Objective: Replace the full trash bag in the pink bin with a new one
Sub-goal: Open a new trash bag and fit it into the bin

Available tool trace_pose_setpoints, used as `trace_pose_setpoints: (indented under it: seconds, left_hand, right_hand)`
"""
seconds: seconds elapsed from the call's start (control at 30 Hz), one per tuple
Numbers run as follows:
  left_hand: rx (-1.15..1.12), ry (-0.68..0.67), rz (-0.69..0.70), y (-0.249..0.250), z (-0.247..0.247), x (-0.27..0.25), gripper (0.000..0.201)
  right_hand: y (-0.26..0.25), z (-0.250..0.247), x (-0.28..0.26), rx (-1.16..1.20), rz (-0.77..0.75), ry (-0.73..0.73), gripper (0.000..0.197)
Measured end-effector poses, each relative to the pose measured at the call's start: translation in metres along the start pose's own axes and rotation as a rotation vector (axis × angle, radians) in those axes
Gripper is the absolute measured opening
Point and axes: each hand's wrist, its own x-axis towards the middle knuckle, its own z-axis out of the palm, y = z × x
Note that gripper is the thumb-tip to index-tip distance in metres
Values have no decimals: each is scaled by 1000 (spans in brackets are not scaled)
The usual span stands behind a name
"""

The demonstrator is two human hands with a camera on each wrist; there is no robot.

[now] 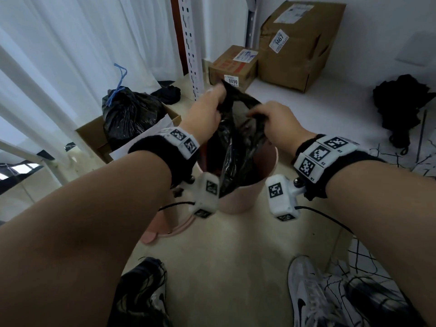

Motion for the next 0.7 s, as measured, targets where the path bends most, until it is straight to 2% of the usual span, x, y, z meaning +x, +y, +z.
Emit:
trace_pose_setpoints:
  seconds: [0.03,0.1,0.17,0.27,0.37,0.43,0.5,0.57,0.63,0.7]
  left_hand:
    - [146,-72,73,-7,-3,-5,31]
    - [361,-171,127,-21,-7,-16,39]
    - [464,-210,100,-31,-8,-20,37]
    - [464,-143,-51,-31,-13,-17,24]
    - [264,-45,-346,-34,-13,-9,22]
    - [57,3,-457,-34,-11,-3,14]
    - [-208,63,-491,-28,-8,1,25]
    - [-512,72,-505,-19,-3,3,30]
    - [-622,49,-499,-10,2,3,19]
    - [-663,32,-483,-3,5,2,9]
  right_hand:
    - [12,1,0,-93,61,-59,42]
    - [33,-1,-7,-240,216,-163,40]
    - [43,-3,-17,-331,346,-209,39]
    - [39,-4,-21,-427,393,-118,36]
    - [28,-4,-16,-458,250,2,34]
    - [20,-1,-15,-448,127,114,32]
    - [10,3,-14,-466,50,169,35]
    - [-1,9,-12,-482,-25,106,44]
    - [-9,15,-8,-508,-113,54,48]
    - [-15,18,-3,-514,-137,47,48]
